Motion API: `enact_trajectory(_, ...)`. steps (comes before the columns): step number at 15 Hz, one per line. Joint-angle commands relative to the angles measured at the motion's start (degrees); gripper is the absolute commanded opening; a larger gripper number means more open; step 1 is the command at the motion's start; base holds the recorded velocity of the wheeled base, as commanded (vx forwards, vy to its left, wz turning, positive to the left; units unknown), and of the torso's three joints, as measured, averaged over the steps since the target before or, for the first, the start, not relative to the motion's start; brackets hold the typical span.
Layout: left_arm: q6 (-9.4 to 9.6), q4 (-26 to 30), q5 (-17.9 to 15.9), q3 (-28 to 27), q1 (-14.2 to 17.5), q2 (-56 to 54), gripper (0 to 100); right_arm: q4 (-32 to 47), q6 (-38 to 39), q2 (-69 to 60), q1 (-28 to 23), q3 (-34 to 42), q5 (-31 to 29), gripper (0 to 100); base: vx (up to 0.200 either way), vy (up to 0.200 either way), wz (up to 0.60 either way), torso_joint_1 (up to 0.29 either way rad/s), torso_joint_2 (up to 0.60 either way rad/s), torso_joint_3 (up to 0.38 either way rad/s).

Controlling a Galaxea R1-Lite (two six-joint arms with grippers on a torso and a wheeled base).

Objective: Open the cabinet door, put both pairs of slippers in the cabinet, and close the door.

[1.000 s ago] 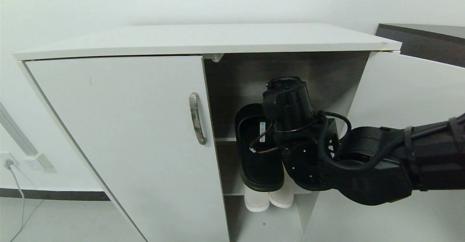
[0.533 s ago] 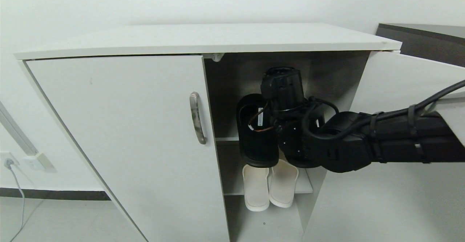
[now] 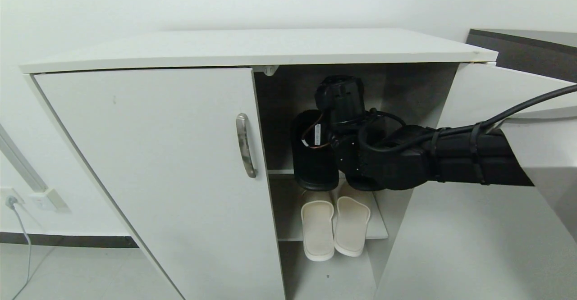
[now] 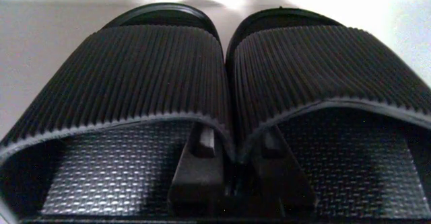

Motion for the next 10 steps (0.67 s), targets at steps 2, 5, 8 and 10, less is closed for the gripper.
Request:
enact_trajectory(2,0.02,0.0,0.0,0.0,0.0,0.1,0,1.3,0.1,2.0,-0.4,-3.4,0.0,0,0.0,0.0,0.0,0.0,0.0,0.0)
enact_trajectory(5,0.02,0.0,0.0,0.0,0.0,0.1,0,1.4,0.0,2.6,-0.6,-3.9,0.0,0,0.0,0.0,0.0,0.0,0.0,0.0)
enact_trajectory(8,0.02,0.0,0.0,0.0,0.0,0.1,0,1.4,0.0,3.1,-1.3,-3.9,0.0,0,0.0,0.0,0.0,0.0,0.0,0.0)
enact_trajectory(10,0.02,0.0,0.0,0.0,0.0,0.1,0,1.4,0.1,3.2,-1.5,-3.8,0.0,0,0.0,0.0,0.0,0.0,0.0,0.0)
